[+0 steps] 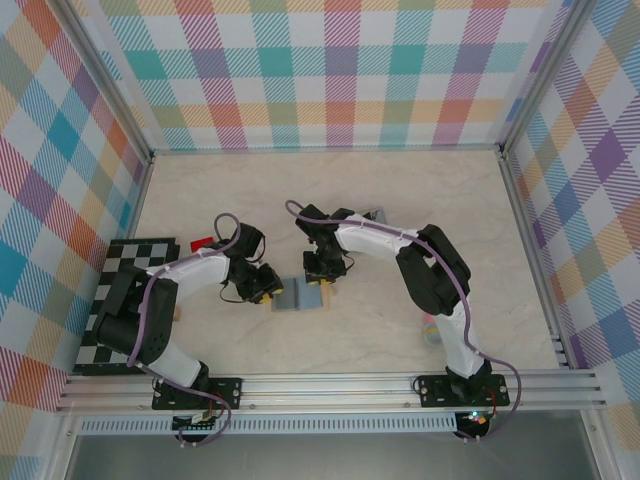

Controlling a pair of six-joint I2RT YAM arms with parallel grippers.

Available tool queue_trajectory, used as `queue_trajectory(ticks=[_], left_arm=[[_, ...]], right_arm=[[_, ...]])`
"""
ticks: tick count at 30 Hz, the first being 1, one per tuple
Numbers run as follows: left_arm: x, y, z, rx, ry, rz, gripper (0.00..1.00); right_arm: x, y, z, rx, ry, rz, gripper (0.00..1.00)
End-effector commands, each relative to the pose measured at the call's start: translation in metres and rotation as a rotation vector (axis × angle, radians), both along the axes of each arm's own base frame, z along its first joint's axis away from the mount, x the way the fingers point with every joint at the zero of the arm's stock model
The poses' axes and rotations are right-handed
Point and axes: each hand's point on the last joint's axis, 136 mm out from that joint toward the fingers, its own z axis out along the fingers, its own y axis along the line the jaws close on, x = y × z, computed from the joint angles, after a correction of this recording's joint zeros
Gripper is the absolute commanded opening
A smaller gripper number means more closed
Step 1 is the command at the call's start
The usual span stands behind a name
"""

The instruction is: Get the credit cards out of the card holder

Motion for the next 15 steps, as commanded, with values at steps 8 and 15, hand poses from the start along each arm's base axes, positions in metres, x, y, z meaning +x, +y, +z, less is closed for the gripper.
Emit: queue_trajectory(ticks=[8,15], left_arm=[[-0.003,-0.011,-0.01,-0.005,0.019,-0.031,0.24],[-0.003,-0.005,0.001,0.029,-0.002,-0.051,0.28]], right_arm=[[-0.009,0.023,0.001,0.117,0.036,0.06,0.04],[-0.004,-0.001,-0.005,-0.006,-0.014,0.053,0.04]])
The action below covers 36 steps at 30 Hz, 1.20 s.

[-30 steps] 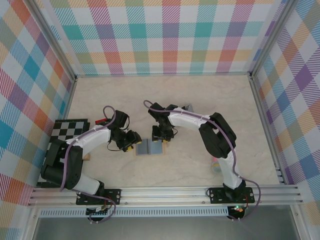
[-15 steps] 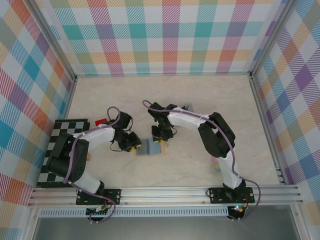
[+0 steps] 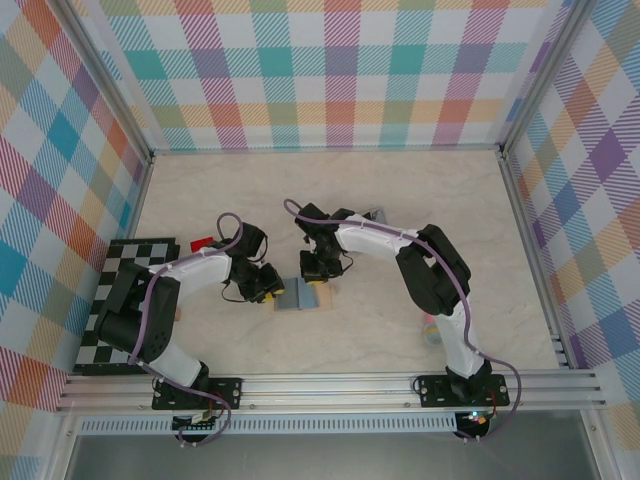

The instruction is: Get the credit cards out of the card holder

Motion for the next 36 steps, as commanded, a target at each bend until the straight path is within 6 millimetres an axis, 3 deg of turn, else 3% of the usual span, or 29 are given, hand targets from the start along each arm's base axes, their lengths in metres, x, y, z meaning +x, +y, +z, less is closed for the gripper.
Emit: queue_trajectory(ticks=[1,8,12,17,30,36], left_arm=[[-0.004,0.002,0.003,0.044,-0.006,-0.04,0.3],[-0.002,0.002,0.02,0.036,-0.056,-0.066,0.36],[0.001,-0.005,0.025,-0.009,-0.079,-0.075,0.3],[0.0,-0.007,0.019,-0.014,-0.052,-0.079,0.27],[0.001,-0.01,0.008,-0.016,-0.019,-0.075,0.33],[0.003,-0.018,0.011,-0.061,-0.026,-0.08,0.32]], right_arm=[[-0.004,-0.014,-0.007,-0.071,-0.015,0.024,0.04],[-0.004,-0.018,-0.013,-0.096,-0.015,0.026,0.04],[-0.004,-0.02,-0.014,-0.104,-0.018,0.019,0.04],[-0.004,-0.019,-0.013,-0.103,-0.019,0.023,0.04],[-0.007,-0.017,-0.016,-0.089,-0.003,0.028,0.04],[-0.008,-0.014,-0.017,-0.075,0.004,0.03,0.04]])
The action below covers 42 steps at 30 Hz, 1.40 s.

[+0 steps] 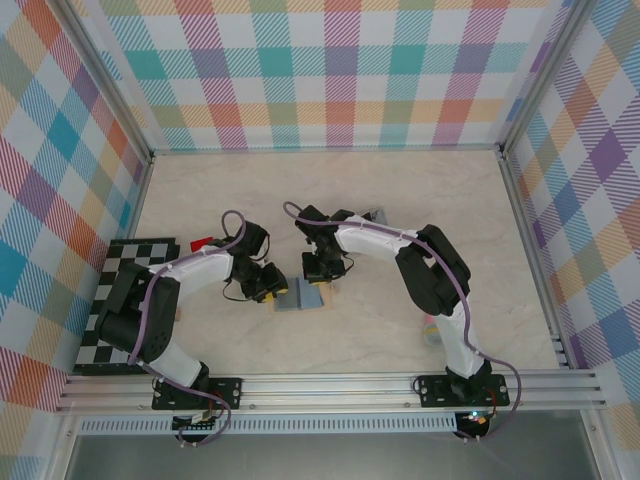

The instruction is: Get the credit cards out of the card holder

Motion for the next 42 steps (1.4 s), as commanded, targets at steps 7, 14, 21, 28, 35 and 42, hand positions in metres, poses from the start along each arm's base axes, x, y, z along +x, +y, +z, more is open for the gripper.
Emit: queue_trajectory(ticks=[7,14,21,28,35,42], left_arm=[[0.007,-0.019,0.018,-0.1,-0.039,-0.029,0.28],[0.005,-0.023,0.028,-0.135,-0.055,-0.04,0.19],[0.0,-0.013,0.028,-0.083,-0.052,-0.033,0.02],[-0.004,-0.001,0.025,-0.013,-0.041,-0.027,0.0],[0.002,-0.012,0.031,-0.081,-0.052,-0.007,0.03],[0.007,-0.035,0.043,-0.235,-0.047,0.014,0.31]], right_arm=[[-0.01,-0.004,-0.012,-0.024,0.033,0.02,0.04],[-0.01,-0.004,-0.012,-0.025,0.034,0.02,0.04],[-0.006,0.001,0.01,0.06,-0.003,0.005,0.09],[0.005,-0.01,0.042,0.081,-0.124,-0.017,0.23],[-0.001,0.013,0.068,0.302,-0.178,0.027,0.24],[0.005,0.0,0.071,0.29,-0.232,-0.049,0.22]])
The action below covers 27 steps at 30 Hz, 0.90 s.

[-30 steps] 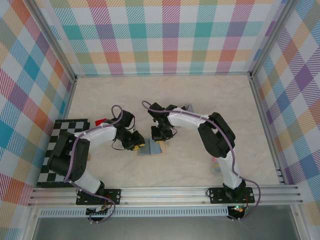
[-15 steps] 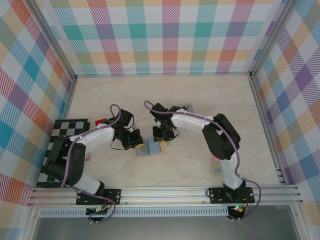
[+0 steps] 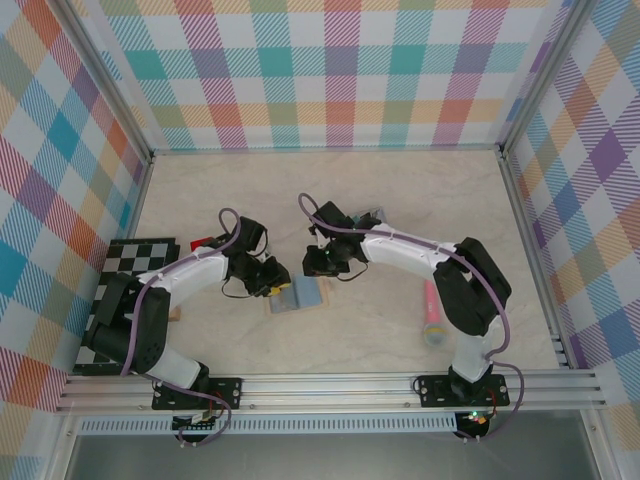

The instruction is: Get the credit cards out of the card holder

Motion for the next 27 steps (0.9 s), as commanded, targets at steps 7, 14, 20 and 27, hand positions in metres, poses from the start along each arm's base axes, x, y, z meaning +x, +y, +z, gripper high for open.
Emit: queue_trajectory(ticks=[7,14,20,27], left_arm=[[0.004,-0.025,0.019,-0.166,-0.015,0.008,0.35],[0.01,-0.036,0.019,-0.225,-0.023,0.012,0.36],[0.009,-0.034,0.014,-0.203,-0.015,0.015,0.36],[0.002,-0.003,-0.005,-0.02,0.006,0.074,0.31]], right_arm=[[0.017,-0.033,0.021,0.007,-0.093,-0.138,0.23],[0.015,-0.031,0.021,0.025,-0.08,-0.129,0.23],[0.013,-0.026,0.021,0.043,-0.069,-0.106,0.23],[0.007,-0.013,0.015,0.043,-0.016,-0.035,0.21]])
